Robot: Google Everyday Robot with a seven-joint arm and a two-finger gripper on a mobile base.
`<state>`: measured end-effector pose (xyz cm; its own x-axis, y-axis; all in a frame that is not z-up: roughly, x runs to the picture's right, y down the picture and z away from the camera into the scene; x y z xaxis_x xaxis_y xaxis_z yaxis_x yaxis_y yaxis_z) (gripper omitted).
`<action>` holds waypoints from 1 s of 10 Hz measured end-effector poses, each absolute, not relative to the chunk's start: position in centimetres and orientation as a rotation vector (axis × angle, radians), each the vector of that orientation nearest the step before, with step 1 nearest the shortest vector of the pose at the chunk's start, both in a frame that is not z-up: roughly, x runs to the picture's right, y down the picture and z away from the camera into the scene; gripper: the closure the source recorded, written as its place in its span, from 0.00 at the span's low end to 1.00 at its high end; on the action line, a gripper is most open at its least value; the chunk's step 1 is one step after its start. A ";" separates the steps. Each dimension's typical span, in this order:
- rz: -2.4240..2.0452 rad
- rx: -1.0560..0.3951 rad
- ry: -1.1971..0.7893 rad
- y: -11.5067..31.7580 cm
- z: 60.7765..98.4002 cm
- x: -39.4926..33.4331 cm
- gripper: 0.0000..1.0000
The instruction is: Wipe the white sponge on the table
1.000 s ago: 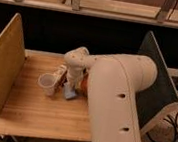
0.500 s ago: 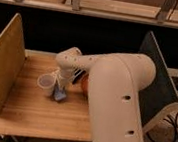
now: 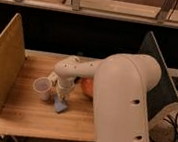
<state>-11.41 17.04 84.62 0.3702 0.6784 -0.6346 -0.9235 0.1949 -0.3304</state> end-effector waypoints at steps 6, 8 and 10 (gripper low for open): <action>1.250 -0.721 0.548 17.1 87.4 -5.8 1.00; 1.292 -0.703 0.560 15.7 88.6 -4.6 1.00; 1.319 -0.686 0.535 13.7 89.6 -4.1 1.00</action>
<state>-4.14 13.75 89.62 0.1810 0.6864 -0.7043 -0.9831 0.1060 -0.1493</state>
